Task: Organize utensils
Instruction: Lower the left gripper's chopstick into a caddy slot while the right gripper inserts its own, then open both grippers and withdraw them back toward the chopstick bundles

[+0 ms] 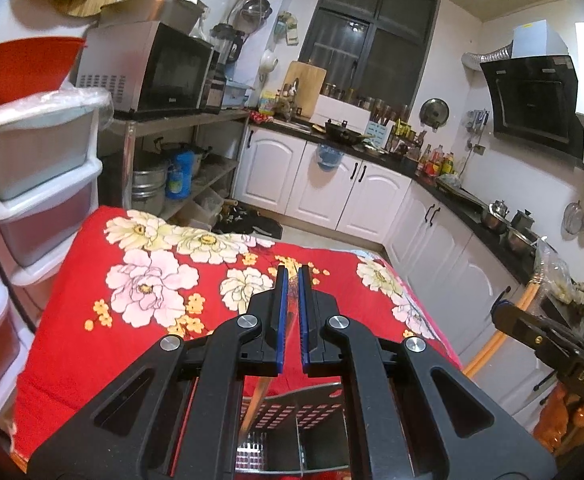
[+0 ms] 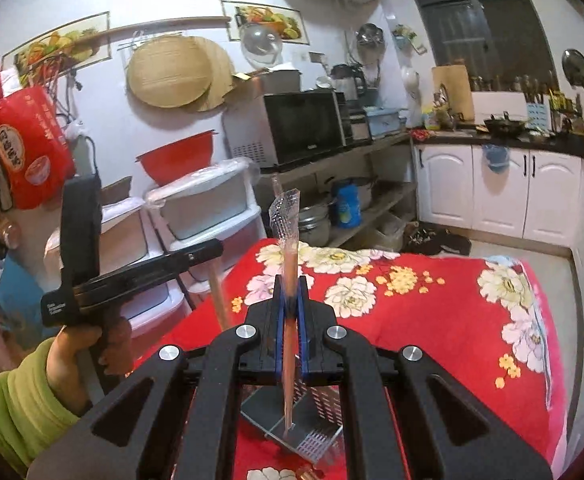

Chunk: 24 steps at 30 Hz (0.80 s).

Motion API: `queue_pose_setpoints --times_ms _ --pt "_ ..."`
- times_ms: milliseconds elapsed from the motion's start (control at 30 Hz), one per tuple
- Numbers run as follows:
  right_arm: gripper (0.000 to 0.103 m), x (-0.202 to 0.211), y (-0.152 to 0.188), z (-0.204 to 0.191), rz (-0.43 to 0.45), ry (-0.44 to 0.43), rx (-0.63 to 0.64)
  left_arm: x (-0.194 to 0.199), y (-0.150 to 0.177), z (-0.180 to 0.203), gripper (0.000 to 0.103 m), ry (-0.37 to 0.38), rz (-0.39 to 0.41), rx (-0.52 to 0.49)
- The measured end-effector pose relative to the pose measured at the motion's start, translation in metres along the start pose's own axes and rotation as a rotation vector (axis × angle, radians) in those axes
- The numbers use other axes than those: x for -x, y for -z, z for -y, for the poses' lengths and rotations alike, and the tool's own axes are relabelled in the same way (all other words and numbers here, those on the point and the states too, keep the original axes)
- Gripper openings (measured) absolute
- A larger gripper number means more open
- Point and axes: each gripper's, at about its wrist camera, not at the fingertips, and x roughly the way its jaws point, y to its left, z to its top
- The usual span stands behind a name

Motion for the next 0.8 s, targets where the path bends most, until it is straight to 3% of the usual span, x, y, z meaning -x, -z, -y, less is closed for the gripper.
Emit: queue_pose_setpoints --times_ms 500,667,733,800 --pt "0.006 -0.023 0.048 0.026 -0.079 0.068 -0.095 -0.002 0.03 -0.012 0.002 -0.014 -0.059 0.016" --pt "0.008 -0.015 0.059 0.032 -0.085 0.089 -0.116 0.005 0.037 -0.017 0.017 -0.017 -0.068 0.03" --pt "0.021 -0.011 0.063 0.034 -0.083 0.098 -0.125 0.008 0.04 -0.017 0.02 -0.019 -0.069 0.032" --pt "0.024 -0.006 0.067 0.035 -0.081 0.109 -0.13 0.011 0.043 -0.017 0.028 -0.019 -0.069 0.033"
